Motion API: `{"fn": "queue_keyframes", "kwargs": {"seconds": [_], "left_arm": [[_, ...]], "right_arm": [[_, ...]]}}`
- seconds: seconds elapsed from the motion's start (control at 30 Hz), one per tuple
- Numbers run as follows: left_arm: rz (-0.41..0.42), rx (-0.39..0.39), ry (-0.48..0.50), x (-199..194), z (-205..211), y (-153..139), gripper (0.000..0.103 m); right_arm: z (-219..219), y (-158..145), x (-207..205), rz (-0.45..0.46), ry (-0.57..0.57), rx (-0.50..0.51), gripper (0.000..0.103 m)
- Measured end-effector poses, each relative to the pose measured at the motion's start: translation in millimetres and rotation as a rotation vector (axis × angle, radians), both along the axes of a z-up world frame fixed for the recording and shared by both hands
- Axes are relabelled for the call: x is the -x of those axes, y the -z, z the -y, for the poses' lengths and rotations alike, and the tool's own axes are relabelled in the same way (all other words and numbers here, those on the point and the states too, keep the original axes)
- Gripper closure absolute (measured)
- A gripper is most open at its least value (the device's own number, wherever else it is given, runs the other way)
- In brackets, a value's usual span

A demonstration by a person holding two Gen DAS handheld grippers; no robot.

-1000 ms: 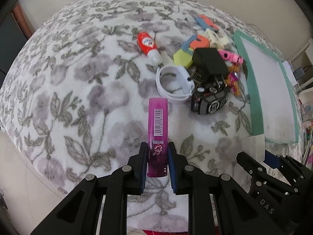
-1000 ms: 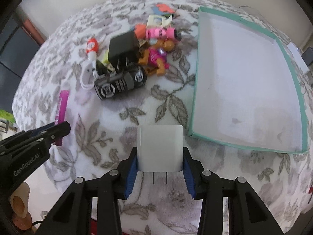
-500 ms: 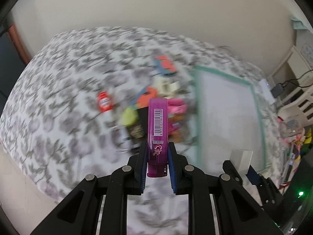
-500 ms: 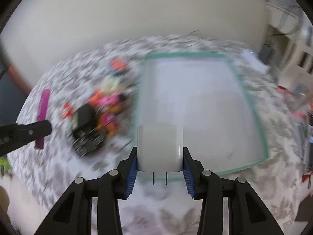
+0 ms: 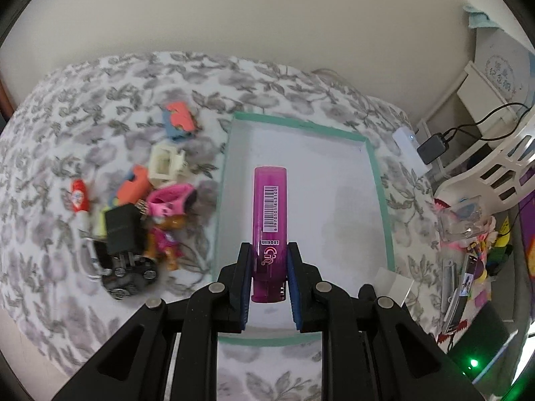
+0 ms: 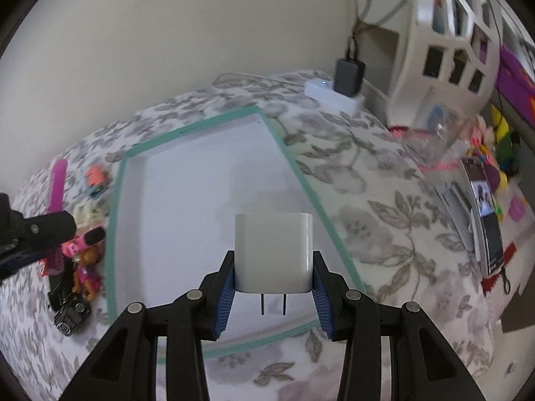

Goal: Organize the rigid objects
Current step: 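Carry both items over the teal-rimmed tray and open both tools to drop them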

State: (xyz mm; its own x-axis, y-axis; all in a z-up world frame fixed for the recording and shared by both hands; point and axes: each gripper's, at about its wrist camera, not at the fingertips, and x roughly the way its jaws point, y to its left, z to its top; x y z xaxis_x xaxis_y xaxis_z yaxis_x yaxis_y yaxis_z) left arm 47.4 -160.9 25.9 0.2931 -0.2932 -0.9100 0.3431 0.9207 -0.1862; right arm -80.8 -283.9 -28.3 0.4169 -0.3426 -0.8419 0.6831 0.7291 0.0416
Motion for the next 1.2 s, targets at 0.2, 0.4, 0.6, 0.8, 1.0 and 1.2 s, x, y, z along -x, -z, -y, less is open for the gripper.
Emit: {"fn": "queue_keyframes", "kwargs": {"seconds": [0.2, 0.4, 0.6, 0.8, 1.0, 1.2], "left_arm": [[-0.001, -0.027, 0.019, 2.3, 14.9, 28.7, 0.082], [0.004, -0.089, 0.044, 3.9, 21.9, 47.2, 0.082], [-0.013, -0.096, 0.048, 2.7, 18.6, 58.1, 0.082], [-0.029, -0.108, 0.044, 0.3, 14.6, 65.6, 0.08], [-0.034, -0.089, 0.049, 2.7, 11.0, 62.5, 0.05], [0.003, -0.087, 0.056, 5.6, 7.8, 51.1, 0.034]], "right_arm": [[8.0, 14.3, -1.4, -0.028, 0.005, -0.036, 0.058], [9.3, 21.3, -2.0, -0.049, 0.006, -0.054, 0.058], [4.9, 23.8, -3.4, -0.071, -0.022, -0.042, 0.058], [1.6, 23.8, -4.5, -0.09, -0.043, -0.039, 0.058], [-0.8, 26.2, -5.6, -0.115, -0.06, -0.031, 0.058], [-4.5, 22.8, -6.8, -0.114, -0.074, 0.015, 0.039]]}}
